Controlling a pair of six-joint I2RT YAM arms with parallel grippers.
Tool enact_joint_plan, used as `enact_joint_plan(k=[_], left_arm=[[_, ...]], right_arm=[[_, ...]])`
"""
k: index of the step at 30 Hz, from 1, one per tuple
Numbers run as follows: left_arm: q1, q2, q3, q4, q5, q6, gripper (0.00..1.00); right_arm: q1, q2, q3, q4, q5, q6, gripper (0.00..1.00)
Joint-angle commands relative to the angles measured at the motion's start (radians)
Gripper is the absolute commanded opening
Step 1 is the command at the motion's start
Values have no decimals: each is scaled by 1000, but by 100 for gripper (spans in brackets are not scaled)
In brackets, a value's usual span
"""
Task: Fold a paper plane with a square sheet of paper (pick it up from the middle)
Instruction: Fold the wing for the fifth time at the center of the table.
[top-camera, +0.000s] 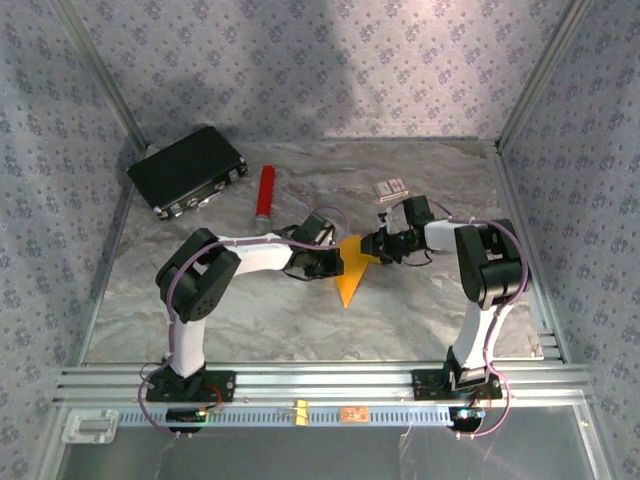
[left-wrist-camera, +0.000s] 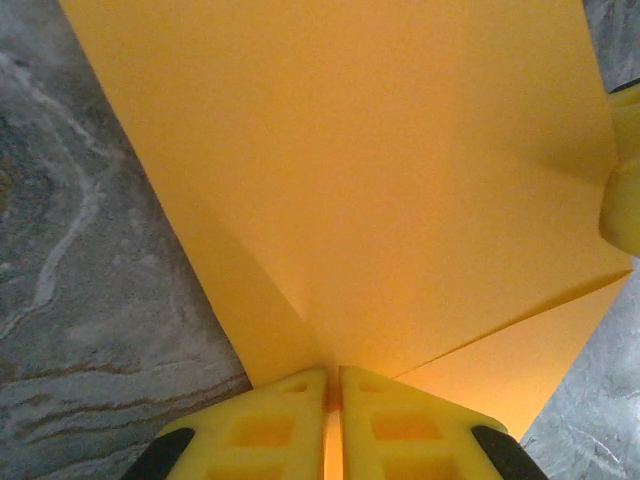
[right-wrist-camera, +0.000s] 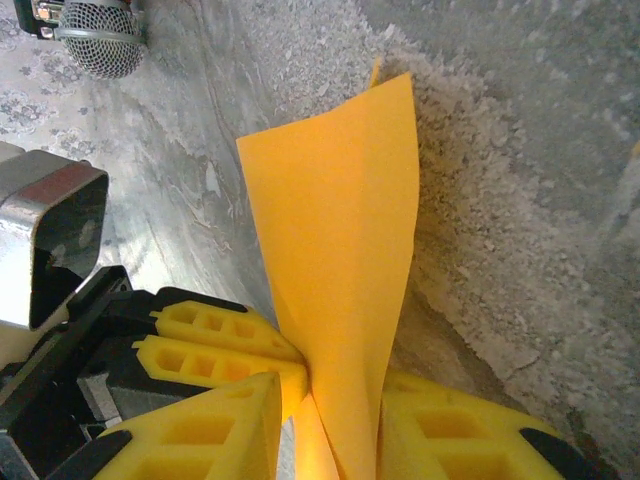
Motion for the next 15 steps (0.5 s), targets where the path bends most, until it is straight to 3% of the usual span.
enact_joint_plan(k=[1, 15], left_arm=[[1, 4, -16, -12, -2, 4, 11], [0, -42, -15, -17, -13, 14, 16]], right_arm=[[-5, 24, 32, -46, -35, -39, 28], [-3, 14, 30, -44, 1, -16, 10]])
